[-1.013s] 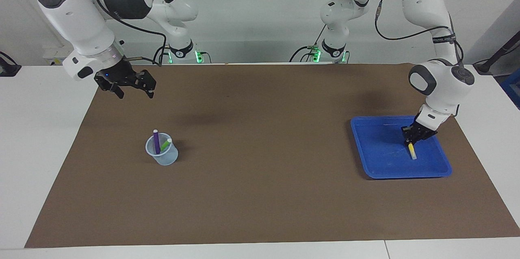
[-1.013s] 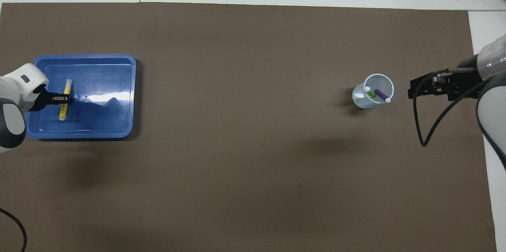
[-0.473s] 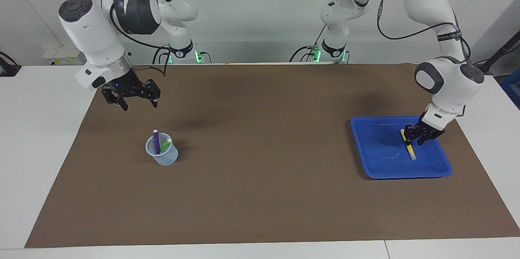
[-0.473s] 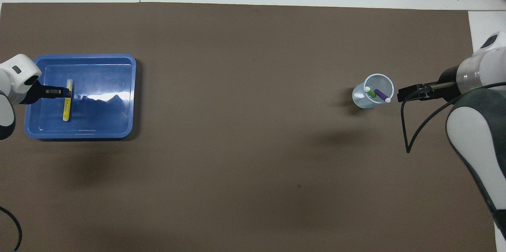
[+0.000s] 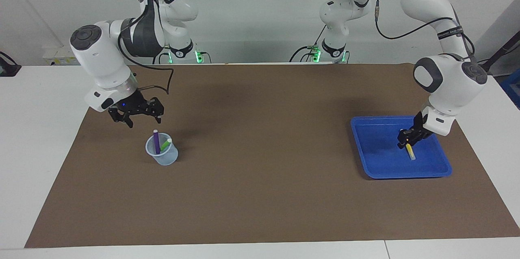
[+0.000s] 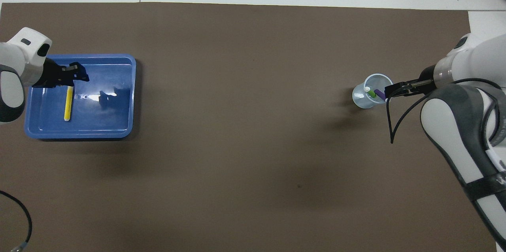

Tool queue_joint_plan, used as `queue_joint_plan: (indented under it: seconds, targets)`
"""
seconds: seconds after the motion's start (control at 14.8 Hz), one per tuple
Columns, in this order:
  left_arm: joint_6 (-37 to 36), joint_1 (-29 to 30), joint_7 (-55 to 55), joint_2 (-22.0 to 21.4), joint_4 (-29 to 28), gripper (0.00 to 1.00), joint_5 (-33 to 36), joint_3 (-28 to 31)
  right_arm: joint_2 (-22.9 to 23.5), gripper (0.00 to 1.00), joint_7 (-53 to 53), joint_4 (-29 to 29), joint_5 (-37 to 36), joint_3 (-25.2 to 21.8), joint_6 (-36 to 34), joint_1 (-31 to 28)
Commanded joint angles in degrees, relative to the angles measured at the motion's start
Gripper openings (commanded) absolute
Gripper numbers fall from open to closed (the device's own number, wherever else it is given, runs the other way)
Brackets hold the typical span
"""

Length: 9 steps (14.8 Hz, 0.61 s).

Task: Right arm passes pens to left for tray arrangement
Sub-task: 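Grasp the purple pen in the cup while the left gripper moves toward center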

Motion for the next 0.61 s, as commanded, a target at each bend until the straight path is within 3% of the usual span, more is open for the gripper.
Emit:
queue_joint_plan:
  seconds: [0.0, 0.14, 0.54]
  targets:
    - [-2.24, -2.14, -11.03, -0.23, 1.24, 0.54, -8.49, 0.52, 0.27, 0.82, -0.58, -1.59, -1.28, 0.53, 2.29, -0.53]
    - [-2.06, -4.43, -21.59, -0.58, 1.24, 0.55, -13.97, 0.52, 0.18, 0.73, -0.31, -3.08, -1.37, 0.53, 2.65, -0.35]
    - [-3.72, -11.11, -44.11, -3.57, 1.15, 0.55, -17.41, 0.34, 0.62, 0.54, -0.31, -5.37, -1.37, 0.53, 5.9, -0.26]
